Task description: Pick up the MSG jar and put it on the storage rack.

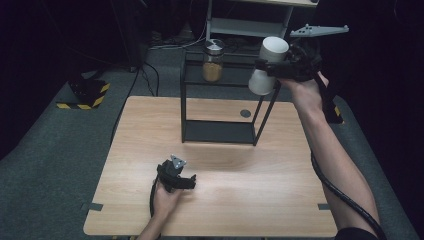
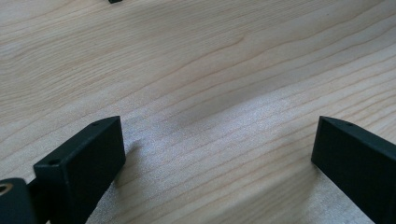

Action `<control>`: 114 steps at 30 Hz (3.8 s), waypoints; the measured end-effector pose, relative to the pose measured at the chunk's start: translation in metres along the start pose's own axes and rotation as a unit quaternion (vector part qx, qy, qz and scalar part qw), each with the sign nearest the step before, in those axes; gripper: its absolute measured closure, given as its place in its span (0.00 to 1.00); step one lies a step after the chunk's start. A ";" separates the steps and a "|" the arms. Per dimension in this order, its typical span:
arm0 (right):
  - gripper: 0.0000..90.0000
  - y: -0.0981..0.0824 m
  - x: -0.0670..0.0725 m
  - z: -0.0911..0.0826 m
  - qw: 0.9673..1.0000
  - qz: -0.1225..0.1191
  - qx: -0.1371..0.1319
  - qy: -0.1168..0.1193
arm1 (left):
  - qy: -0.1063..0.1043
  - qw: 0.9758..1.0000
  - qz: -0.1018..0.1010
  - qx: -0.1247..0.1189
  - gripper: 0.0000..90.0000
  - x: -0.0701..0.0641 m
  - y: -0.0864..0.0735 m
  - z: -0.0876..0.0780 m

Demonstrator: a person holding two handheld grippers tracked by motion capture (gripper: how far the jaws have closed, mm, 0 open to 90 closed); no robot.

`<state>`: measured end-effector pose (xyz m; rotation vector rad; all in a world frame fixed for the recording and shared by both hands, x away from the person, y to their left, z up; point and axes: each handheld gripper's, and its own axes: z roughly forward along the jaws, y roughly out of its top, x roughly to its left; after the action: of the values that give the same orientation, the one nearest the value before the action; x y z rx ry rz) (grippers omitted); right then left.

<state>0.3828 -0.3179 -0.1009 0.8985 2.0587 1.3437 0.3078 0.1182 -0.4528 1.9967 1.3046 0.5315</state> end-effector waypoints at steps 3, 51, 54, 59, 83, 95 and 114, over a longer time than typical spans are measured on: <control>0.38 0.004 -0.001 0.007 1.000 0.005 0.005 -0.006 | 0.001 1.000 0.000 0.000 0.03 0.000 0.000 0.000; 0.38 0.026 -0.013 0.092 0.993 0.058 0.064 -0.082 | -0.009 1.000 -0.007 -0.003 0.03 0.005 -0.001 -0.001; 0.38 0.024 -0.014 0.091 0.994 0.055 0.059 -0.079 | -0.008 1.000 -0.008 -0.003 0.03 0.005 -0.001 -0.001; 0.38 0.018 -0.016 0.090 0.995 0.048 0.051 -0.073 | -0.005 1.000 -0.004 -0.001 0.03 0.003 -0.001 -0.001; 0.24 0.011 -0.016 0.086 0.996 0.046 0.036 -0.066 | -0.004 1.000 -0.001 0.001 0.03 0.002 0.000 -0.001; 0.10 0.006 -0.009 0.075 0.997 0.036 0.016 -0.073 | -0.005 1.000 -0.004 -0.001 0.03 0.003 0.000 -0.001; 0.10 -0.029 -0.022 0.044 0.998 0.042 -0.015 -0.044 | -0.004 1.000 -0.003 0.000 0.03 0.002 0.000 -0.001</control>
<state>0.4212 -0.3175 -0.1424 1.0234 1.9490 1.3497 0.3082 0.1206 -0.4527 1.9920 1.3052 0.5210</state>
